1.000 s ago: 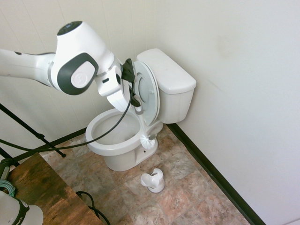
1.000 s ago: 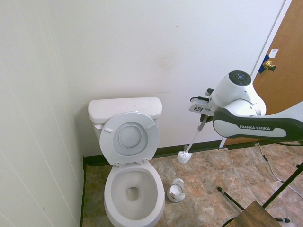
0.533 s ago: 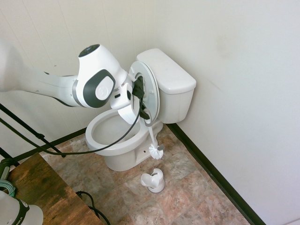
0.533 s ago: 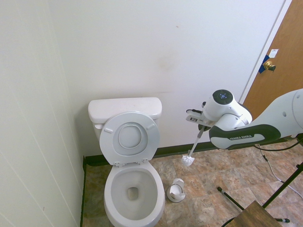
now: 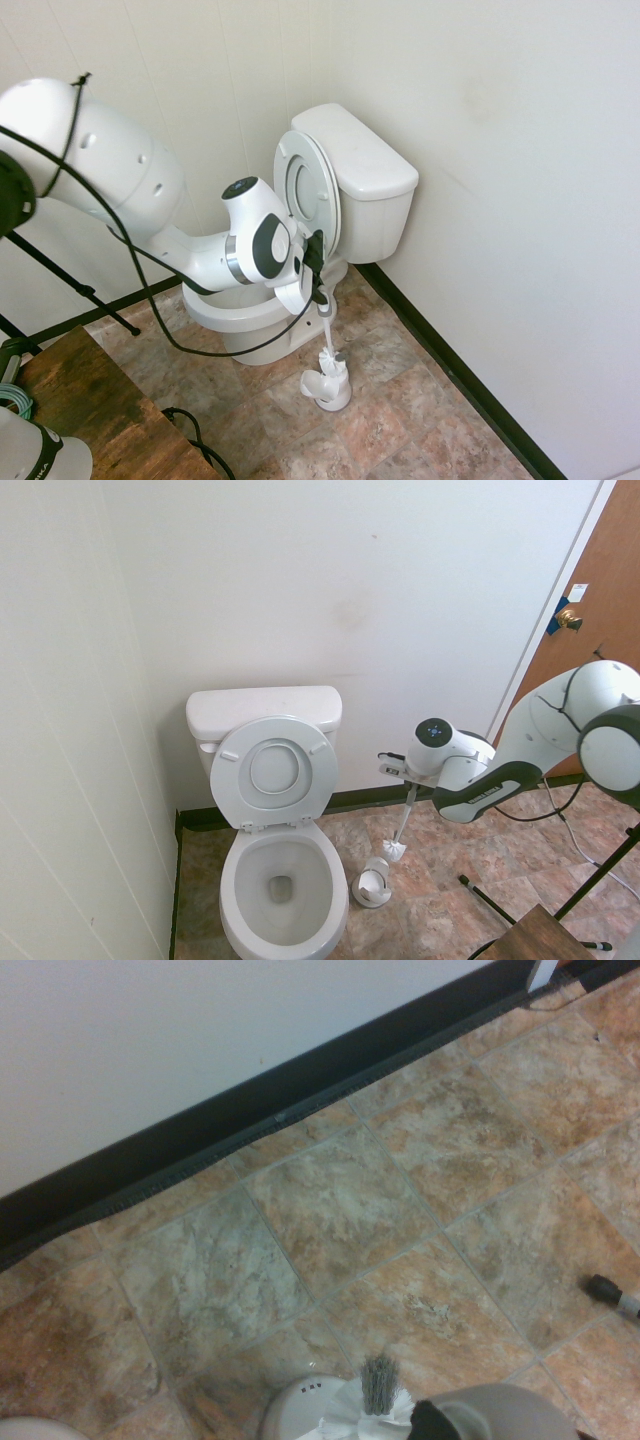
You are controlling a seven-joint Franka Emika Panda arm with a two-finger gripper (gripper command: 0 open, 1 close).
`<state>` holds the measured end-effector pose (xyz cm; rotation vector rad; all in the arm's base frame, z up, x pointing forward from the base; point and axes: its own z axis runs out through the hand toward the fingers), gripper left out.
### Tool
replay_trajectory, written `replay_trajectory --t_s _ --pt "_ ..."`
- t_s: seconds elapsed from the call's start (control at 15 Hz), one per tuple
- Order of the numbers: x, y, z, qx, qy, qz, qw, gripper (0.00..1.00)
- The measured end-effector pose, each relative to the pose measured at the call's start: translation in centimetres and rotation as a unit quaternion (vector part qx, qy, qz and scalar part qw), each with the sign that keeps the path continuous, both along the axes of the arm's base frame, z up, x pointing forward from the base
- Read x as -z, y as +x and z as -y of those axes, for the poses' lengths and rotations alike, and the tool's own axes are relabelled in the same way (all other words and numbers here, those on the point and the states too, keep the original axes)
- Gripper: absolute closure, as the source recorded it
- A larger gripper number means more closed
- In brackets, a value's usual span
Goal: Clean the toilet
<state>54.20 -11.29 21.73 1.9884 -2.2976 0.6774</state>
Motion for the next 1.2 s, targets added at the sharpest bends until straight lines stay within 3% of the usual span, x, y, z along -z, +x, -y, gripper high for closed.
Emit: replay_trajectory --t_s 0.53,0.8,1.2 --pt "8.2 2.4 0.0 0.001 0.018 -0.03 0.999 1.0" --pt "7.8 2.2 -0.5 -0.005 0.025 -0.015 1.0 1.0" --pt "5.3 -2.7 0.3 -0.006 0.028 0.018 0.999 1.0"
